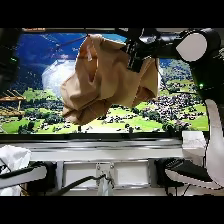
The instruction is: Fold the clothes and pants, and hang the long-sleeved shirts on hangers.
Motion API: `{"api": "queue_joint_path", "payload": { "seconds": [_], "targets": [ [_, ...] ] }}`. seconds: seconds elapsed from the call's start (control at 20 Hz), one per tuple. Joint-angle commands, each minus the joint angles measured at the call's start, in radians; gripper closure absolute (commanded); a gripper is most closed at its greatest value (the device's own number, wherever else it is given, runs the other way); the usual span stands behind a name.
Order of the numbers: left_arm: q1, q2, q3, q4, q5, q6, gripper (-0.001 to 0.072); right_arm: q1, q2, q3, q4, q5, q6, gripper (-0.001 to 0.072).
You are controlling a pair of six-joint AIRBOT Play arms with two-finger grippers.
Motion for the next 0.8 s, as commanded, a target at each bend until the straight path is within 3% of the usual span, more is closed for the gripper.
{"api": "queue_joint_path", "payload": {
  "seconds": [0.0,0.05,0.1,0.15,0.25,0.3,0.35,0.4,0.5,0.65,0.75],
  "targets": [
    [0.012,0.256,0.025,0.438,0.866,-0.026,0.0647,0.0,0.004,0.0,0.019,-0.006,0.096,0.0685],
    [-0.009,0.328,-0.011,0.355,0.973,0.013,0.0643,0.0,0.004,0.0,0.018,-0.018,0.114,0.0685],
    [-0.042,0.395,-0.065,0.221,0.985,0.142,0.064,0.0,0.004,0.0,0.018,-0.037,0.129,0.0685],
    [-0.093,0.447,-0.119,0.077,0.985,0.295,0.0581,0.0,0.004,0.0,0.018,-0.049,0.129,0.0685],
    [-0.271,0.509,-0.216,-0.212,1.004,0.738,0.051,0.0,0.004,0.0,0.018,-0.056,0.129,0.0685],
    [-0.382,0.514,-0.239,-0.36,1.087,0.978,0.0474,0.0,0.004,0.0,0.019,-0.055,0.131,0.0685],
    [-0.48,0.5,-0.243,-0.471,1.191,1.14,0.0474,0.0,0.004,0.0,0.019,-0.055,0.145,0.0685],
    [-0.561,0.474,-0.243,-0.543,1.278,1.209,0.0469,0.0,0.004,0.0,0.019,-0.054,0.164,0.0685],
    [-0.674,0.395,-0.243,-0.673,1.347,1.204,0.0351,0.0,0.004,0.0,0.019,-0.053,0.194,0.0685],
    [-0.692,0.285,-0.242,-0.916,1.326,1.205,0.0347,0.002,0.005,0.0,0.021,-0.038,0.215,0.0685],
    [-0.694,0.249,-0.242,-0.939,1.288,1.247,0.0283,0.002,0.005,0.0,0.021,-0.02,0.215,0.0685]
  ]
}}
